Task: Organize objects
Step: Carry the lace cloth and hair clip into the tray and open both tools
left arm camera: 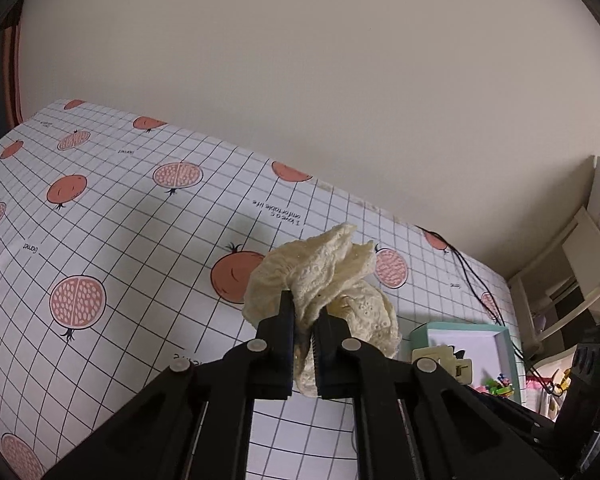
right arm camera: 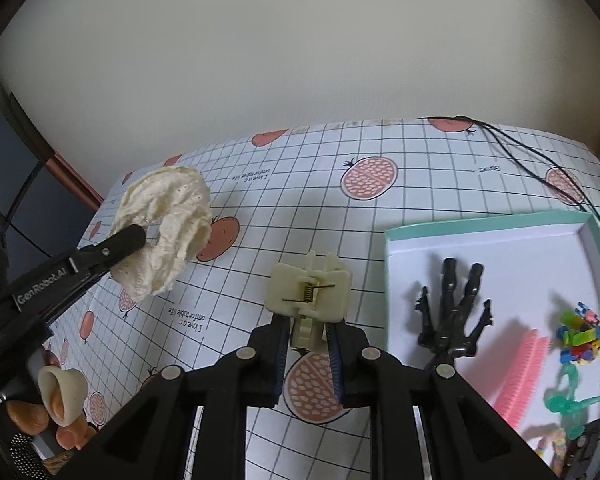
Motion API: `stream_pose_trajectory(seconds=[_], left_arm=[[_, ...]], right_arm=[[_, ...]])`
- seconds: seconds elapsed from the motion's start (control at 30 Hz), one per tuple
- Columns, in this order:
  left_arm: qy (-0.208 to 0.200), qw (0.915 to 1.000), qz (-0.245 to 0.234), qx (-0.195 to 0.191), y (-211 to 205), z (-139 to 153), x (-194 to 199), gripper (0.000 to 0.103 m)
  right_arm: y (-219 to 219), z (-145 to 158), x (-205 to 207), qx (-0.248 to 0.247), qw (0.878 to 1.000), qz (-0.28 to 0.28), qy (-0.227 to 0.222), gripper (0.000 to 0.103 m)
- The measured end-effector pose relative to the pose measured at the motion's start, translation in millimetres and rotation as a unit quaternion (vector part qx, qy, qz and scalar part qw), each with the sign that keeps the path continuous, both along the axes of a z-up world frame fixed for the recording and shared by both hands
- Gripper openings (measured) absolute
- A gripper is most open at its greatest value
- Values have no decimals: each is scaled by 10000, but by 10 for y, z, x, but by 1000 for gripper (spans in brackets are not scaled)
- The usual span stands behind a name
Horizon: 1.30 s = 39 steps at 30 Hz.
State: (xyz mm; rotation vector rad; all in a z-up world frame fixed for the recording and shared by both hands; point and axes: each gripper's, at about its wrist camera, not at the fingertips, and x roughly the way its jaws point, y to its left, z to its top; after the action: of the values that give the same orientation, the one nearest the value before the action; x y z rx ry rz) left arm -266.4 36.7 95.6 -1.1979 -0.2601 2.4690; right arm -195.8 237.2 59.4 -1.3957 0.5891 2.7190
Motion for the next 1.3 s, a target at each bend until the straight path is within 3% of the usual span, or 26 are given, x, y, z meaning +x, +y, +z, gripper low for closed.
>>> stream_pose_trajectory(seconds=[0.43, 1.0, 1.3], left_arm=[[170, 9993, -321, 124, 356, 193, 208, 7], [354, 9879, -1474, -322, 1361, 211, 729, 7], [328, 9789, -1890, -705, 1691, 43, 923, 7]], right_arm=[[453, 49, 223, 140, 9993, -353, 10, 19], [1225, -17, 650, 172, 9927, -1176, -180, 19], [1286, -88, 676, 393, 9909, -1251, -316, 19]])
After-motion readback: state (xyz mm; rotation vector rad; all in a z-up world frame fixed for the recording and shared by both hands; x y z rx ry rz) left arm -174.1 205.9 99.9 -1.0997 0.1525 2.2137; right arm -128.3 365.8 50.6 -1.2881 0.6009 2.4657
